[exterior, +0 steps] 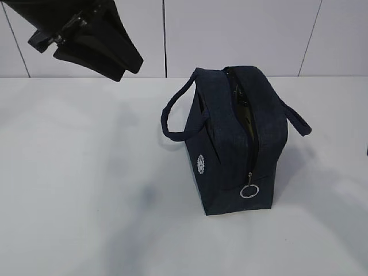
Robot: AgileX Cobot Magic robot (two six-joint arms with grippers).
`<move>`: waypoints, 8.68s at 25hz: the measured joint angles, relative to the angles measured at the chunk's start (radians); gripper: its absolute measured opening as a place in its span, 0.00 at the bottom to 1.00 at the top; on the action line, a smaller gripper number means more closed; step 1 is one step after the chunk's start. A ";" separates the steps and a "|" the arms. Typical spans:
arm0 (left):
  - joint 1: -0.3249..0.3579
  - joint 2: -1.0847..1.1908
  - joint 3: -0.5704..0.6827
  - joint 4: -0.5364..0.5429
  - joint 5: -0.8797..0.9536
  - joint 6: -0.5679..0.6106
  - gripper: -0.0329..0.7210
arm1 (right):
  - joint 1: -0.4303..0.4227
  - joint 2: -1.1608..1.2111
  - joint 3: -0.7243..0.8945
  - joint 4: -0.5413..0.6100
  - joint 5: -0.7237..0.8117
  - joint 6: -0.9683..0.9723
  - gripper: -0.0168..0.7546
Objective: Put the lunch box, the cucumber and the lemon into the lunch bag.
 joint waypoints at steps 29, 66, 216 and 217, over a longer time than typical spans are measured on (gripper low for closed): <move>0.000 0.000 0.000 0.047 0.001 -0.013 0.37 | 0.000 0.577 0.281 0.093 -0.672 0.118 0.34; -0.002 0.000 0.000 0.093 0.001 -0.013 0.37 | 0.000 1.217 0.280 -0.189 -1.461 0.133 0.34; -0.002 -0.006 0.000 0.095 0.003 -0.013 0.36 | 0.000 1.319 0.073 -0.255 -1.465 -0.038 0.45; -0.002 -0.006 0.000 0.095 0.003 -0.013 0.36 | 0.000 1.319 0.073 -0.255 -1.465 -0.038 0.45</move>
